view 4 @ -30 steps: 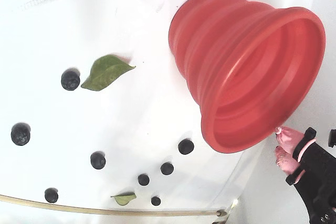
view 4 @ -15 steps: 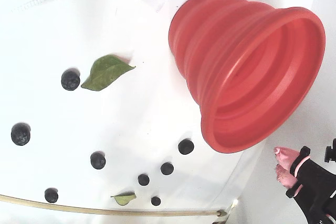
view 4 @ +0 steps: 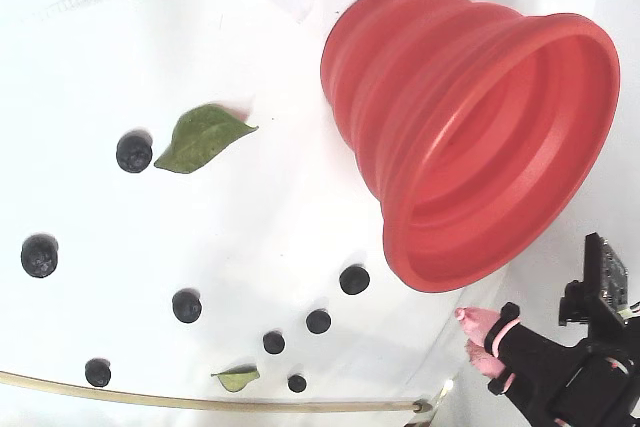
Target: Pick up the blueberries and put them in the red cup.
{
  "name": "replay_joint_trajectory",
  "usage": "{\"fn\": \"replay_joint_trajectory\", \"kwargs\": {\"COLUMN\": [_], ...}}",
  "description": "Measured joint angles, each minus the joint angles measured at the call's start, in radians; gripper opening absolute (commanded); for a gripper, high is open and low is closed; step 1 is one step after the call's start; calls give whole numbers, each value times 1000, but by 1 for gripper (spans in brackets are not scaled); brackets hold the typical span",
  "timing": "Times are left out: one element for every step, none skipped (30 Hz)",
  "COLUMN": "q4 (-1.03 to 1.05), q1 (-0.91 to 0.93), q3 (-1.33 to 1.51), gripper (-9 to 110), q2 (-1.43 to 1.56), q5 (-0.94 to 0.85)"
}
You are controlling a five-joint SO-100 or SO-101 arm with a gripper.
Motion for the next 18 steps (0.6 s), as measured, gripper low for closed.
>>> {"fn": "replay_joint_trajectory", "kwargs": {"q4": [-14,-28,-31,-38,-46,-52,-58,-64,-74,-80,-87,-97,-104,-117,-124,-130,-141,-153], "q1": [3,6,11,14,18,20,21,21,21,25,25,25,25,25,25,25,25,25], "q3": [8,14,18,25,29,35,40,46,52,57,61,67,74,81,86,89,94,98], "gripper": [15,15,15,15,15,15,15,15,16,16,16,16,16,16,17,17,17,17], "q2": [-8,-14,-20,-28,-34,-41,-48,-52,-58,-63,-71,-77,-84,-94,-104,-112,-118,-126], "q5": [-3,-8,-11,-14,-14,-15,-18,-20,-20,-23,-26,-28,-31,-34,-34,-34,-34,-34]}}
